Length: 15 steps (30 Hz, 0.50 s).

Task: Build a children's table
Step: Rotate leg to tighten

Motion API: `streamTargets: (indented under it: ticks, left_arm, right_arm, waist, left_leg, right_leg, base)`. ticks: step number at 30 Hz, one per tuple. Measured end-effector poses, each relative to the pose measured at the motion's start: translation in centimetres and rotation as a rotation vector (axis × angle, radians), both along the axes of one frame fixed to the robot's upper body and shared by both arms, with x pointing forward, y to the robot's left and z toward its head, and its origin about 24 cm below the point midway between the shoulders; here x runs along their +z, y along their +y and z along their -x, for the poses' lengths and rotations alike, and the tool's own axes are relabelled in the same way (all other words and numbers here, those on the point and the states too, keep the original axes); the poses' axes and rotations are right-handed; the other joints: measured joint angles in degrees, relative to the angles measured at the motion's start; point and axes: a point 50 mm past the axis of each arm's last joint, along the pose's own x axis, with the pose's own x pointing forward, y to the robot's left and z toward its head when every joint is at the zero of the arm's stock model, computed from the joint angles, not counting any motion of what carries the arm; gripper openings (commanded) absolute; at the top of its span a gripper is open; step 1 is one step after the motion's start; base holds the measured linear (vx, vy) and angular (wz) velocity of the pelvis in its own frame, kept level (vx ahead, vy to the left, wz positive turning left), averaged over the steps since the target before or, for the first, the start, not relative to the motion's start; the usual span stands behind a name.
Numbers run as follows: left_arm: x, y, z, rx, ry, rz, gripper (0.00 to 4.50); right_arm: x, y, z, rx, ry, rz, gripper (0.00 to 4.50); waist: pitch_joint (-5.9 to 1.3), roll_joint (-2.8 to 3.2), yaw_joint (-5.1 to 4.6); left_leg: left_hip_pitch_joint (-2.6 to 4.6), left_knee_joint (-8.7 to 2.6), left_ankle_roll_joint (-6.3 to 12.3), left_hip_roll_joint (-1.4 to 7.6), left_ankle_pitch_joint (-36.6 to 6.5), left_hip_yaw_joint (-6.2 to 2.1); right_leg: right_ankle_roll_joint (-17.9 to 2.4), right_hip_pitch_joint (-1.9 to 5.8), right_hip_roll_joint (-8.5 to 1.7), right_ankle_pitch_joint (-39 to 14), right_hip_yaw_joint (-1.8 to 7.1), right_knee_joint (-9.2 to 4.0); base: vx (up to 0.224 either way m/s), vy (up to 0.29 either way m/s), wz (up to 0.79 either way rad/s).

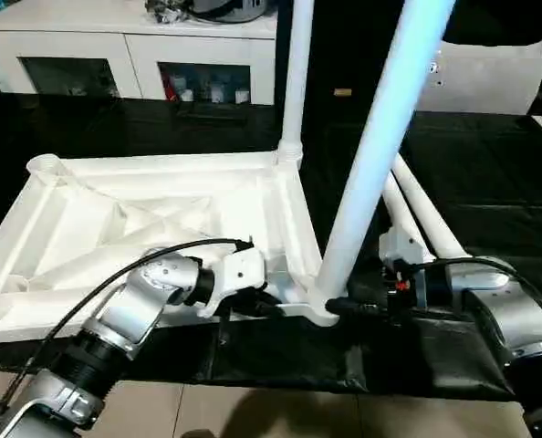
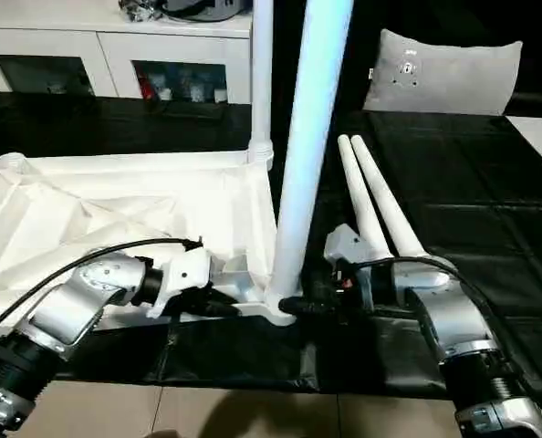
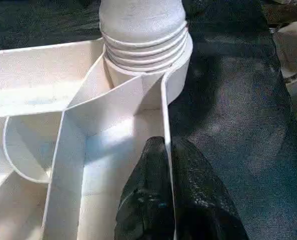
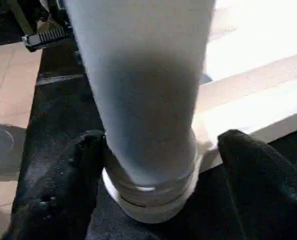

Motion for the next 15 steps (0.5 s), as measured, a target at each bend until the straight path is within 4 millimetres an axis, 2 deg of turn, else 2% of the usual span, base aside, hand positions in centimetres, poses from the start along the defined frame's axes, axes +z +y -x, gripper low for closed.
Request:
streamTargets:
  ticks: [1,2,5,7,15]
  left_arm:
    - [0.00,0.00,0.01,-0.001,0.001,0.000,0.00]
    - [0.00,0.00,0.01,-0.002,0.001,0.000,0.00]
    - [0.00,0.00,0.05,-0.009,0.004,0.000,0.00]
    - [0.01,-0.01,0.09,-0.016,0.007,0.000,0.00]
    - [0.05,0.14,0.09,-0.023,0.002,-0.002,0.00]
  right_arm:
    - [0.00,0.01,0.01,0.002,0.000,0.000,3.66]
    - [0.00,0.01,0.01,0.002,0.000,0.000,3.35]
    - [-0.03,0.19,0.16,0.028,0.000,-0.003,3.23]
    - [-0.10,0.24,0.28,0.037,0.003,-0.008,2.85]
    - [-0.24,0.36,0.45,0.049,0.018,-0.017,2.57]
  waist:
    - [0.00,0.00,0.00]
    - [0.00,0.00,0.01]
    - [0.00,0.00,0.03]
    - [0.00,0.00,0.11]
    - [0.00,0.00,0.09]
  left_leg:
    - [0.00,0.00,0.00,0.00,0.0,0.00]
    - [0.00,0.00,0.00,0.00,0.0,0.00]
    - [-0.01,0.00,0.00,0.00,0.0,0.00]
    - [-0.01,0.00,0.00,0.00,0.0,0.00]
    - [0.02,0.08,0.00,0.00,0.0,0.00]
  right_leg:
    - [0.0,0.00,0.00,0.0,0.00,0.00]
    - [0.0,0.00,0.00,0.0,0.00,0.00]
    - [0.0,0.00,0.00,0.0,0.00,0.00]
    - [0.0,0.00,0.00,0.0,0.00,0.00]
    - [0.0,0.04,0.00,0.0,0.00,0.02]
  base:
    - [0.000,0.000,0.00]
    - [0.000,0.000,0.00]
    - [0.000,0.000,0.00]
    - [0.000,0.000,0.00]
    - [0.000,0.000,0.00]
